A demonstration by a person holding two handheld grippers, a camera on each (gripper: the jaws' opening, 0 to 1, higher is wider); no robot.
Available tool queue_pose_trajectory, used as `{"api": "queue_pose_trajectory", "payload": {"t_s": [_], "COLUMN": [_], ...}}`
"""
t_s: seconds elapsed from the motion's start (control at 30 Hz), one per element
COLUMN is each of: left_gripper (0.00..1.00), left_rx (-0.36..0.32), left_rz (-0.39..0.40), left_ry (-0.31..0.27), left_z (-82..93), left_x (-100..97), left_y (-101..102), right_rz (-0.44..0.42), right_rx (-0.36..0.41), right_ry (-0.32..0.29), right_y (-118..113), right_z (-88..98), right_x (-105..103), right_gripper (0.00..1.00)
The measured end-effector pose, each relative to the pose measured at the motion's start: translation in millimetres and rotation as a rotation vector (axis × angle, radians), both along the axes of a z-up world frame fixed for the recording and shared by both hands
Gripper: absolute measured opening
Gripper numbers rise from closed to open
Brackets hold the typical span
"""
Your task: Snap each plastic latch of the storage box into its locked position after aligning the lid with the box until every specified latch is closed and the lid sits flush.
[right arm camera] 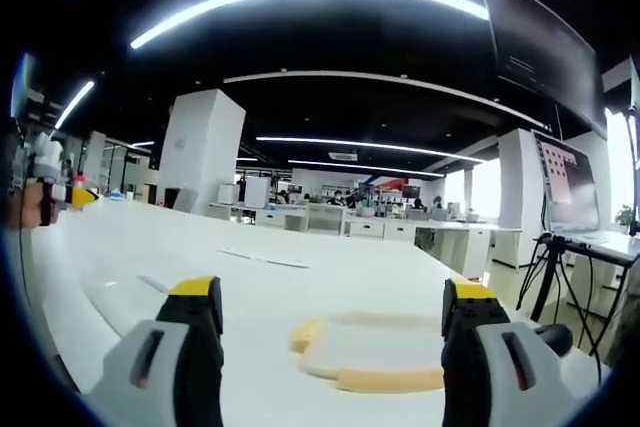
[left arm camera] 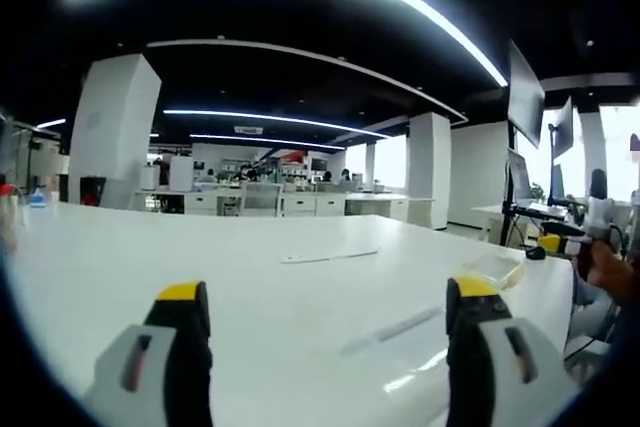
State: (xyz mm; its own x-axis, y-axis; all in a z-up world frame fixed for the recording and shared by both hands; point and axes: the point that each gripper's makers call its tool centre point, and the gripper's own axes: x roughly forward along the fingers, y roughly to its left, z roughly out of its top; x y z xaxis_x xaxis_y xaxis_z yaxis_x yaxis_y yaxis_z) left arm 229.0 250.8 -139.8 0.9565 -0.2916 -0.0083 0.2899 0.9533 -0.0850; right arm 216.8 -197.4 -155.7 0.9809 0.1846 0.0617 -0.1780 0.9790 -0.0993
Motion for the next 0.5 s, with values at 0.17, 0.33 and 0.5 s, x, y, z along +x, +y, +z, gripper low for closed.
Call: {"api": "queue_pose_trajectory", "payload": {"t_s": [0.17, 0.33, 0.5], "left_gripper": [0.99, 0.99, 0.99], "left_rx": [0.011, 0.016, 0.011], "left_rz": [-0.030, -0.053, -0.058], "left_ry": [0.003, 0.006, 0.004], "left_z": [2.8, 4.4, 5.5], "left_x": [3.6, 6.5, 7.9], "left_y": [-8, -13, -14], "right_rz": [0.002, 0.000, -0.008], "right_rx": [-0.005, -0.003, -0.002], "right_ry": [0.003, 0.003, 0.002], "right_y": [1, 0, -3], "right_z": [-1.0, -0.7, -0.8], "right_x": [-1, -2, -3], "right_gripper": [0.92, 0.92, 0.92]}}
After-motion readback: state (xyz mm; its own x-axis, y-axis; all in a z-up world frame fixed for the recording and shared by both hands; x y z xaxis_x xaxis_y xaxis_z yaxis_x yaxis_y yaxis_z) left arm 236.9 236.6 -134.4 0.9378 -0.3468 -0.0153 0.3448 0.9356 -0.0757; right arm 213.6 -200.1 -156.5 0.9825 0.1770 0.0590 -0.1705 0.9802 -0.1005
